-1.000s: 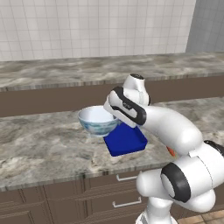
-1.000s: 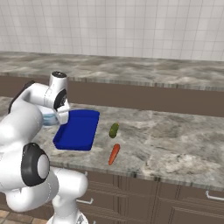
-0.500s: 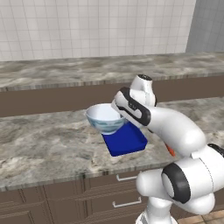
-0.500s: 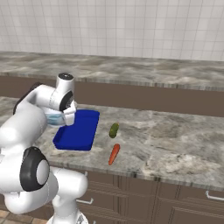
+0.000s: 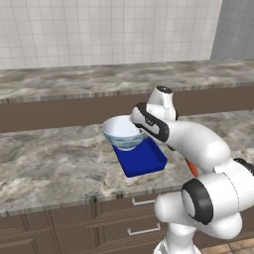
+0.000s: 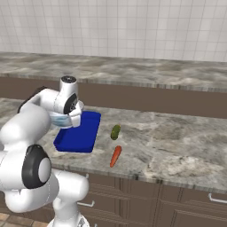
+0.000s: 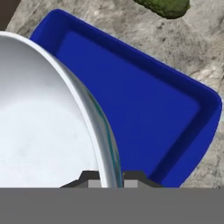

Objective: Place the two vegetables and bowl onto the tray for setting up a vegetable dip station.

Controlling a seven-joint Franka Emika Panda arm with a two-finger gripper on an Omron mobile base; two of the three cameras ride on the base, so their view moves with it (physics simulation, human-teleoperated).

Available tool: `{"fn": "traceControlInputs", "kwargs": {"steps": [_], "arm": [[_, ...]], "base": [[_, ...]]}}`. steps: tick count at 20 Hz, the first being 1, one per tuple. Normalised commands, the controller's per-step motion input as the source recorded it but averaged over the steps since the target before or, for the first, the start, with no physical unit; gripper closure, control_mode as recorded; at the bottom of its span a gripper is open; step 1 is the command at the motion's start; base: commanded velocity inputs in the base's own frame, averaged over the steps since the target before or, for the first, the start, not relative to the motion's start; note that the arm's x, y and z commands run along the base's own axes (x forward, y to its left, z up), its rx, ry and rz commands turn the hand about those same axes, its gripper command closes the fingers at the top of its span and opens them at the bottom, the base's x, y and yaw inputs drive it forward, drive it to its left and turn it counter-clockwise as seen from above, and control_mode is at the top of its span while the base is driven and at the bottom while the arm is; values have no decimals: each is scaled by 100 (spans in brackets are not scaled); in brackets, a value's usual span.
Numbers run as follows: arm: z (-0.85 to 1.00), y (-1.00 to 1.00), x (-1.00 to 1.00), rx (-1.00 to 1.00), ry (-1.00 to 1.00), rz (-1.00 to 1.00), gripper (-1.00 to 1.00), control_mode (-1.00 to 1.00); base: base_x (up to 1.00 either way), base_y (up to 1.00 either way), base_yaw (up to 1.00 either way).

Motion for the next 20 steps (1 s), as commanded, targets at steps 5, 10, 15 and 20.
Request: {"fn": "traceControlInputs", "kwargs": {"steps": [5,10,15,20], "arm": [[-10,-10,25,-8,-7,0,100,-100],[-14,-7,18,-3,-4,0,100,-100],[-17,-8,10,0,-6,0,100,-100],[-11,-7,16,0,-4,-1,100,-100]], "base": [[0,0,0],[0,0,0],[0,0,0],[0,0,0]]}}
